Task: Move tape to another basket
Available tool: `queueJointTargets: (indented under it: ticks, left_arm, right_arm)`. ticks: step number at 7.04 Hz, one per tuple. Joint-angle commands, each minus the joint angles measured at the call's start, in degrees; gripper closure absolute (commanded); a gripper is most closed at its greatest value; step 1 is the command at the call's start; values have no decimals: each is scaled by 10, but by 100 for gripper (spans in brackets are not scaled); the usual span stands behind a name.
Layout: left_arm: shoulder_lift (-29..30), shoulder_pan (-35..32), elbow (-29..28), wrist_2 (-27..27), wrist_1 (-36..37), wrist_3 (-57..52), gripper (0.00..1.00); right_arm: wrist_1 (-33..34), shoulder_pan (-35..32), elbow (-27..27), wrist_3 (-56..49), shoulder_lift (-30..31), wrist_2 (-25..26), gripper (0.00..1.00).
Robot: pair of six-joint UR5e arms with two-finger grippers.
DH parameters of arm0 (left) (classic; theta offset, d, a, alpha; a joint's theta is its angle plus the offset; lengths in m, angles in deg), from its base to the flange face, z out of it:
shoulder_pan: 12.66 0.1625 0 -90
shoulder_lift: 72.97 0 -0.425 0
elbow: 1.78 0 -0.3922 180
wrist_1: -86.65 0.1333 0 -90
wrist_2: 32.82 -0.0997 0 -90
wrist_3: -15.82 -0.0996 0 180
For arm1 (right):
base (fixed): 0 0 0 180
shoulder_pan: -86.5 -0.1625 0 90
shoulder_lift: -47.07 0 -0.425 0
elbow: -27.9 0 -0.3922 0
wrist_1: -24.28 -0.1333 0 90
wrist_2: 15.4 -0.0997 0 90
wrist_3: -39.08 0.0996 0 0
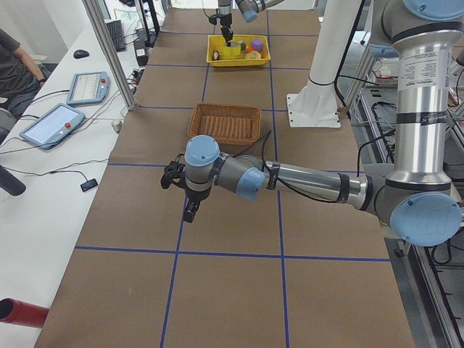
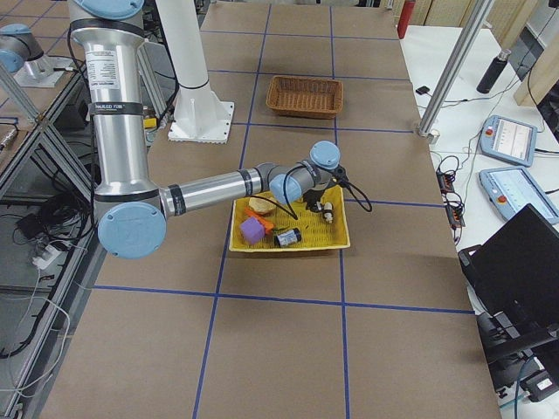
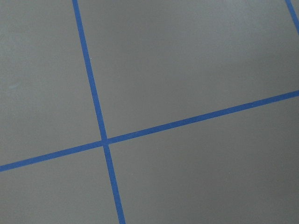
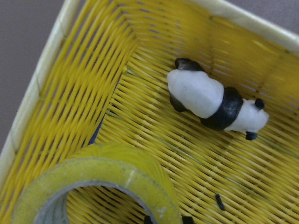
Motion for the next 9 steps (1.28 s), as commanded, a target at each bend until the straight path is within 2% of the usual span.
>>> queueJointTargets:
  ticks: [1,3,4,7,9]
  left_arm:
    - [8,2,0,45,0,3,2]
    - [41,20,1,86,-25,112,2]
    - [48,43,1,86,-71,172,2]
    - [134,132,0,86,-228,534,2]
    - [171,170,-1,82,-338,706,3]
  right_arm:
    - [2,-47,3,56,-40,-94,100]
    - [-3,-47,15,163,-101,-174,100]
    - [-4,-44,13,169,-113,-213,100]
    - [-3,-13,16,174,-169,-230,100]
    - [-3,0,31,177,-195,-265,100]
